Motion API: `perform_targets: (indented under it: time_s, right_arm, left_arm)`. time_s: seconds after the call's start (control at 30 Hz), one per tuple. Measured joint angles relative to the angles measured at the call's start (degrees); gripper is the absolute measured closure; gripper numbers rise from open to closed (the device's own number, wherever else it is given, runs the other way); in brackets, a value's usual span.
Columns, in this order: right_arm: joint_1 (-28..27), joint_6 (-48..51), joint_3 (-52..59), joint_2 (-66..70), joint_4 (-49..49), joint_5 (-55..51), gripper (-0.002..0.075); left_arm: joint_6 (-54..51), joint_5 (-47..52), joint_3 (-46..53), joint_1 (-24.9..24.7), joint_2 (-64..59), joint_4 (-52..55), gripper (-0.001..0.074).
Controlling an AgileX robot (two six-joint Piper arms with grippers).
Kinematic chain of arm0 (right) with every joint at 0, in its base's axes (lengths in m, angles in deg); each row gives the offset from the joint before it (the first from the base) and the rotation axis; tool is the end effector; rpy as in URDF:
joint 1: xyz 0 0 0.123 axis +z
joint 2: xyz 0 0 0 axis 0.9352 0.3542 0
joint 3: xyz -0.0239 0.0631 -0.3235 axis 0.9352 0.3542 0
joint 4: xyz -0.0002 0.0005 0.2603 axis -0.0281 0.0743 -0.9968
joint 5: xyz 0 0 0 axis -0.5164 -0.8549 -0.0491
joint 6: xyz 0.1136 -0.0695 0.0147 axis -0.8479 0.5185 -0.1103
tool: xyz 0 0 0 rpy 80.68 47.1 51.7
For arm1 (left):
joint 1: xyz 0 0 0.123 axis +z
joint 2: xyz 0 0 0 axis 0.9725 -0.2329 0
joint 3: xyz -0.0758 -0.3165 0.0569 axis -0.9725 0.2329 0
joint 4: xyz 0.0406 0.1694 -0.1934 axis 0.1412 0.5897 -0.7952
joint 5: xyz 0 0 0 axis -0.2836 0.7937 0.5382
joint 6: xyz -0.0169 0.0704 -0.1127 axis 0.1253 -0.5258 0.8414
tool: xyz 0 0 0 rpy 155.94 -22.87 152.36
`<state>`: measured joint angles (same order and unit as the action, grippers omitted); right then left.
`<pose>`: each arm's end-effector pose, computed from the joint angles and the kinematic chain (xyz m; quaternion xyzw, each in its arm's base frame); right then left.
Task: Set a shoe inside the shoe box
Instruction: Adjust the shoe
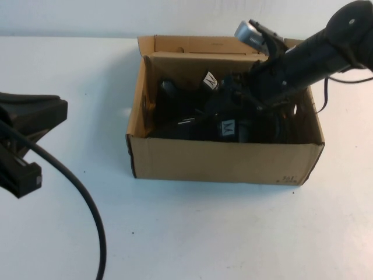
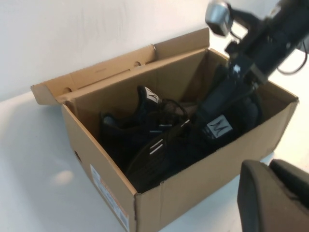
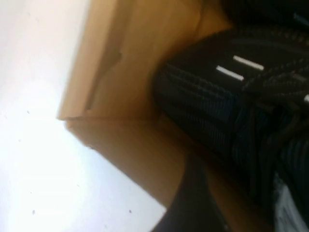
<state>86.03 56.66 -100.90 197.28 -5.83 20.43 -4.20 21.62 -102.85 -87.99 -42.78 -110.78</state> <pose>0.4267 0.2126 0.2890 -0.1387 0.9128 0.3506 0.1569 0.1511 -0.0929 0.3999 0.3058 0.7464 -0.1794 0.5633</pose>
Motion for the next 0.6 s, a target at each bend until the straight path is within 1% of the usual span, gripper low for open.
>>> perform_targets:
  time_s: [0.23, 0.33, 0.43, 0.53, 0.6]
  right_arm:
    - [0.0, 2.5, 0.0, -4.2, 0.1, -0.8, 0.0272]
    - [0.0, 4.8, 0.0, -5.2, 2.2, -1.9, 0.0275]
    - [0.0, 5.3, 0.0, -6.0, 8.9, -2.1, 0.0277]
    - [0.0, 6.6, 0.0, -6.3, 18.4, -1.9, 0.0277]
    - [0.0, 6.9, 0.0, -6.3, 22.8, -1.8, 0.0277]
  left_arm:
    - [0.1, 1.3, 0.0, 0.0, 0.0, 0.1, 0.0736]
    - [0.1, 1.4, 0.0, 0.0, 0.0, 0.1, 0.0736]
    - [0.1, 1.4, 0.0, 0.0, 0.0, 0.1, 0.0736]
    - [0.1, 1.6, 0.0, 0.0, 0.0, 0.1, 0.0736]
    - [0.1, 1.6, 0.0, 0.0, 0.0, 0.1, 0.0736]
